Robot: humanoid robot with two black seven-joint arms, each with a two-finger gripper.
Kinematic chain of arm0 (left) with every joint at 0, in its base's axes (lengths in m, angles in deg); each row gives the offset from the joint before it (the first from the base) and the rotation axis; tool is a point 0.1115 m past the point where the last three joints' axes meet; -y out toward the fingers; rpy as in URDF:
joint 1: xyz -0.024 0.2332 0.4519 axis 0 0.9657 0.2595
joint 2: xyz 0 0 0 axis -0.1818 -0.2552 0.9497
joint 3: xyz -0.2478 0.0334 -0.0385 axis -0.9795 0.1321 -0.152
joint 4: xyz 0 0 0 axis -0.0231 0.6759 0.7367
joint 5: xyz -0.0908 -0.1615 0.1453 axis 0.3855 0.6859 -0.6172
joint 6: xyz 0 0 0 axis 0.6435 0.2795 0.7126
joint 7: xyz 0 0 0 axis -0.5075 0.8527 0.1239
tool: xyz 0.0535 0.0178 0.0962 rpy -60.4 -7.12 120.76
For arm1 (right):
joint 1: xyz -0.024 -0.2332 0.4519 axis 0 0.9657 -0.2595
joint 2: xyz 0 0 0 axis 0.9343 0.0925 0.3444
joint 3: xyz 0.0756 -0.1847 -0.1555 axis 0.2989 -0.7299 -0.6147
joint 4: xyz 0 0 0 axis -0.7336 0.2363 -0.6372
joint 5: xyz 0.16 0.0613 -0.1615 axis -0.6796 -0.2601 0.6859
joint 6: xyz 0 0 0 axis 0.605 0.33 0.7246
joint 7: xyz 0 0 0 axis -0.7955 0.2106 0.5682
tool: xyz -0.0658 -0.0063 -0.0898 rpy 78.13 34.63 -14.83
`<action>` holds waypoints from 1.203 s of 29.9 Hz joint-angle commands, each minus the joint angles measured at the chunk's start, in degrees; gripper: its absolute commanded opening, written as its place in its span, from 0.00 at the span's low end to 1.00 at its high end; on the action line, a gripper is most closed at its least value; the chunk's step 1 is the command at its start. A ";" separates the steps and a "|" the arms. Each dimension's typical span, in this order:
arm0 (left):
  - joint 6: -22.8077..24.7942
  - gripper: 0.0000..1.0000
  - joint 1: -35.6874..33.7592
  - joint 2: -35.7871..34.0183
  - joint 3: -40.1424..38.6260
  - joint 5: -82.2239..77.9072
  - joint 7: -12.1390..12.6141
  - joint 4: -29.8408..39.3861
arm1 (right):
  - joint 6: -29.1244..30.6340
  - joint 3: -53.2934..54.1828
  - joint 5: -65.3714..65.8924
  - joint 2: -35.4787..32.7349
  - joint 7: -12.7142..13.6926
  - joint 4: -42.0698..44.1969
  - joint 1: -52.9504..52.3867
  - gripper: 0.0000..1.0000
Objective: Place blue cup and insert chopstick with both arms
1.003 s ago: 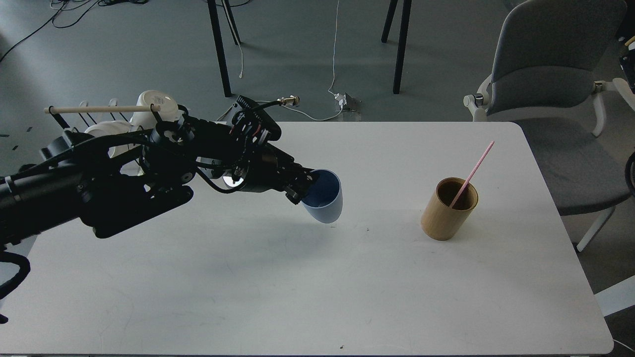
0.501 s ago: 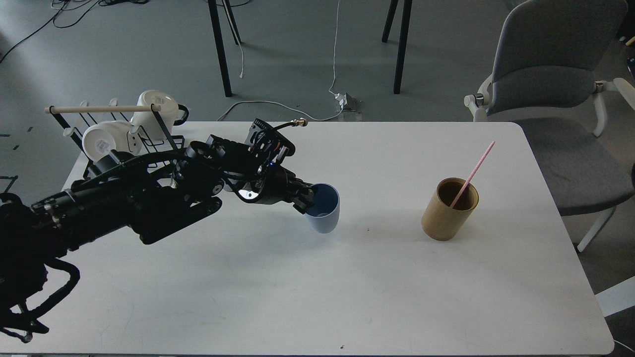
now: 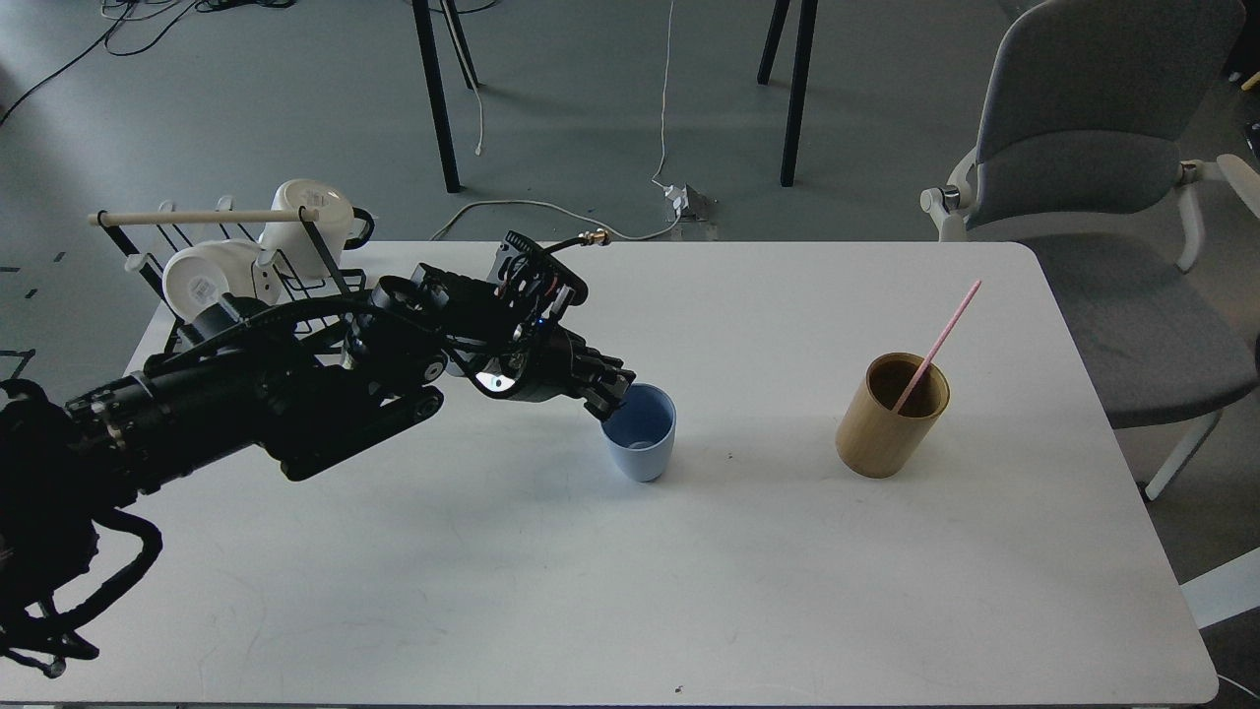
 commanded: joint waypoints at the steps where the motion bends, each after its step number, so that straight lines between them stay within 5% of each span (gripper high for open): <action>1: 0.00 0.34 -0.23 0.10 -0.31 0.09 -0.17 0.55 | 0.00 0.00 0.06 0.00 0.00 0.00 0.11 1.00; 5: 0.00 0.68 -0.32 -0.68 -3.02 2.71 -0.44 1.16 | 0.00 0.00 0.06 -0.61 0.09 0.00 0.20 1.00; 13: 0.00 0.99 0.21 -3.85 -24.81 32.13 -0.44 0.21 | 0.00 -2.63 0.76 -6.75 0.44 -1.23 0.99 1.00; 24: 0.00 1.00 1.70 -6.49 -32.03 76.87 -1.40 -17.97 | 0.00 -16.17 5.40 -19.59 0.18 -11.94 0.90 1.00; 36: 0.00 1.00 2.06 -6.49 -32.83 117.50 -1.14 -36.79 | -19.29 -20.56 44.05 -22.32 1.49 -36.81 0.90 1.00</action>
